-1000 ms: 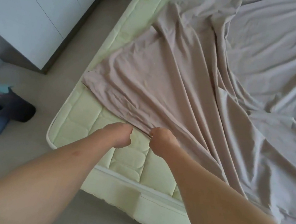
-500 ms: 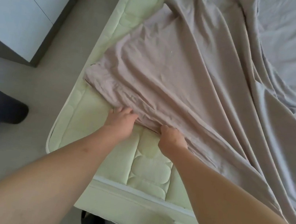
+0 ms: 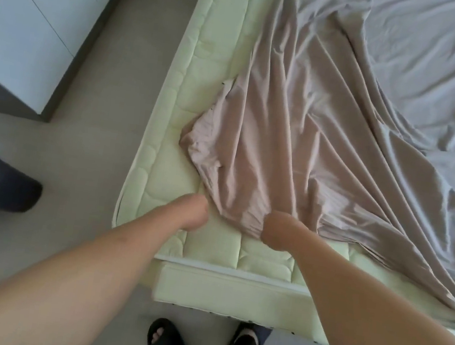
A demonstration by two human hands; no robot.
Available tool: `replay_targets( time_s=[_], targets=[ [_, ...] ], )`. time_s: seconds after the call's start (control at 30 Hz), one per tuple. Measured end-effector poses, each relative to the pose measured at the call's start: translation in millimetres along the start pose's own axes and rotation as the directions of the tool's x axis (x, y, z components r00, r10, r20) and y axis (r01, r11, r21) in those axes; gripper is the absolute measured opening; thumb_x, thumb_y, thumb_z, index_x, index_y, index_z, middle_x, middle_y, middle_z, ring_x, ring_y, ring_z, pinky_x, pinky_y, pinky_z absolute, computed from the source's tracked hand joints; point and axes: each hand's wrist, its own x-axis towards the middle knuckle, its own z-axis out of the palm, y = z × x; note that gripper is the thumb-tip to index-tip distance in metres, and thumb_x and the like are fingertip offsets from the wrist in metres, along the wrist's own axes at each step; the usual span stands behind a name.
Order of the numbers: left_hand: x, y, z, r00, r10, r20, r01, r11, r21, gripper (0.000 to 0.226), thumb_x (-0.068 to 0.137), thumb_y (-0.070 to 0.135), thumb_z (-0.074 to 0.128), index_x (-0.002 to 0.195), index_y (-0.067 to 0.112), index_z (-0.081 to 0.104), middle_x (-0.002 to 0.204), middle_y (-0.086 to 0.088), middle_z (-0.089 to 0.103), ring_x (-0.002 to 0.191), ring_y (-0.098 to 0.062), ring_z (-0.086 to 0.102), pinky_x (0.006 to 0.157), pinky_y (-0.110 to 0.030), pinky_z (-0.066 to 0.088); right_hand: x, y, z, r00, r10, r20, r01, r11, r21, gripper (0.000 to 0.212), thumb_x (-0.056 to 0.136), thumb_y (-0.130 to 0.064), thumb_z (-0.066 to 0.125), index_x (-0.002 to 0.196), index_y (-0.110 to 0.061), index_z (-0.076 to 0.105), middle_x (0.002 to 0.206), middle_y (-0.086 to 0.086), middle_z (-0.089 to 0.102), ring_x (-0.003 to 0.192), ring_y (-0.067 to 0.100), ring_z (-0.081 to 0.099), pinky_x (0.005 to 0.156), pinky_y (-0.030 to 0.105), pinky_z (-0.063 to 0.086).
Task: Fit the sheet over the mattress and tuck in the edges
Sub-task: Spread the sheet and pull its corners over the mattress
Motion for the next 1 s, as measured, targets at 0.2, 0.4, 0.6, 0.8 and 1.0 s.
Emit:
replay_targets(
  time_s=[0.2,0.4,0.6,0.8,1.0],
  targets=[
    [18.9,-62.4,-34.9,0.968,-0.163,-0.189,0.158,0.987,-0.043,0.041,0.093,0.016,0.05,0.134,0.007,0.052,0.136,-0.016,0.058,0.12,-0.034,0.058,0.096,-0.038,0.05,5.4,-66.6,13.4,0.99,-0.125,-0.068,0.131,0.988,0.078,0.007,0.085,-0.013,0.047,0.082,-0.02,0.051,0.094,0.002,0.058,0.084,0.025,0.059,0.072,0.034,0.053],
    [50.4,-53.3,-55.2,0.954,-0.164,-0.249,0.175,0.984,0.019,0.042,0.094,0.014,0.05,0.134,0.002,0.045,0.137,-0.021,0.054,0.119,-0.04,0.058,0.088,-0.038,0.047,18.5,-64.1,24.2,0.993,-0.089,-0.074,0.101,0.977,0.186,0.045,0.083,-0.004,0.043,0.124,-0.019,0.051,0.109,0.005,0.062,0.095,0.027,0.062,0.079,0.04,0.058],
    [97.6,-67.1,-77.7,0.91,-0.244,-0.334,0.215,0.969,-0.123,0.052,0.091,0.021,0.061,0.136,0.003,0.042,0.137,-0.023,0.053,0.121,-0.044,0.056,0.09,-0.044,0.047,40.6,-64.3,20.3,0.993,-0.037,-0.114,0.061,0.975,0.212,0.037,0.085,-0.005,0.045,0.12,-0.017,0.05,0.108,0.007,0.063,0.095,0.03,0.06,0.073,0.039,0.05],
    [140.8,-76.1,-79.3,0.955,-0.191,-0.229,0.111,0.939,-0.325,0.08,0.08,0.047,0.08,0.139,0.008,0.042,0.135,-0.015,0.055,0.114,-0.037,0.06,0.091,-0.042,0.051,59.8,-81.6,28.5,0.97,0.095,-0.226,-0.027,0.958,0.287,0.032,0.085,-0.011,0.051,0.116,-0.017,0.05,0.107,0.006,0.059,0.101,0.031,0.058,0.071,0.037,0.044],
    [139.5,-79.1,-111.2,0.961,0.068,-0.266,-0.189,0.867,-0.461,0.029,0.08,0.019,0.072,0.062,0.016,0.049,0.064,-0.006,0.051,0.062,-0.023,0.046,0.053,-0.033,0.03,67.0,-131.7,18.1,0.856,0.253,-0.45,-0.064,0.917,0.394,0.051,0.089,-0.035,0.068,0.132,-0.018,0.048,0.124,0.007,0.055,0.116,0.032,0.053,0.091,0.04,0.045]
  ],
)
